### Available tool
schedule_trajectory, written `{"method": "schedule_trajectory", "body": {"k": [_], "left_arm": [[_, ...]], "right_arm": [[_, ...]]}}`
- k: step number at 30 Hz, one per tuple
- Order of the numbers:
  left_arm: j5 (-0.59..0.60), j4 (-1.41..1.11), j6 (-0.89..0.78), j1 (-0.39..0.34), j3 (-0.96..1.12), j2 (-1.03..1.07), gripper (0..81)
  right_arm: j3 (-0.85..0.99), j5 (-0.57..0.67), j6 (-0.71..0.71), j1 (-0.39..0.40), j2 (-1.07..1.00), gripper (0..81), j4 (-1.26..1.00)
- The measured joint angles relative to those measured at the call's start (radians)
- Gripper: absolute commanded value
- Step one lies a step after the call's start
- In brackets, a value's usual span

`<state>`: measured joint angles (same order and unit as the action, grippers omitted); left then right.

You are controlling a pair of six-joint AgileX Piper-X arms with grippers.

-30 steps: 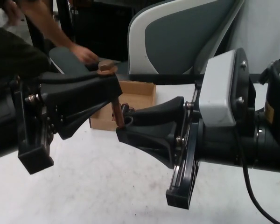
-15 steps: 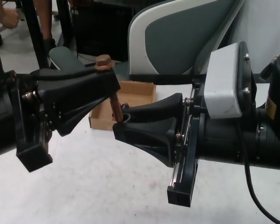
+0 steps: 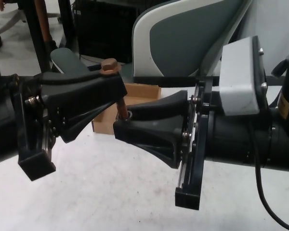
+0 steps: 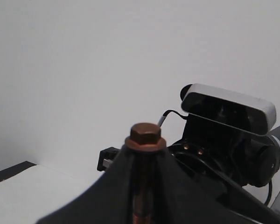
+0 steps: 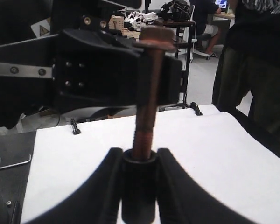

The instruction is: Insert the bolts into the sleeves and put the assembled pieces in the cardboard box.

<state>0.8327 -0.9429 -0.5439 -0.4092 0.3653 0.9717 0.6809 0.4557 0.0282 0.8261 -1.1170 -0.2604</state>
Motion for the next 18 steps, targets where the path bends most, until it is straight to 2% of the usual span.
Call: {"method": "schedule_trajectory", "body": {"k": [7,9,13,15,17,18], "left_arm": [[0.003,0.0,0.0,0.0,0.0,0.0,0.3],[0.003,0.0,0.0,-0.001,0.0,0.0,3.6],[0.003,0.003,0.0,-0.001,0.002,0.0,24.9],[0.003,0.013,0.0,-0.001,0.002,0.0,42.1],[0.003,0.027,-0.004,-0.001,0.002,0.0,52.5],[-0.008,0.032,-0.019,-0.001,0.002,0.0,54.9]], "right_arm": [[0.0,0.0,-0.022,0.0,-0.001,0.2,-0.013],[0.0,0.0,-0.028,0.0,-0.001,0.2,-0.043],[0.0,0.0,-0.028,0.0,-0.008,0.2,-0.065],[0.0,0.0,-0.028,0.0,-0.008,0.2,-0.084],[0.0,0.005,-0.028,0.0,-0.008,0.2,-0.097],[0.0,0.011,-0.028,0.0,-0.008,0.2,-0.102]]}}
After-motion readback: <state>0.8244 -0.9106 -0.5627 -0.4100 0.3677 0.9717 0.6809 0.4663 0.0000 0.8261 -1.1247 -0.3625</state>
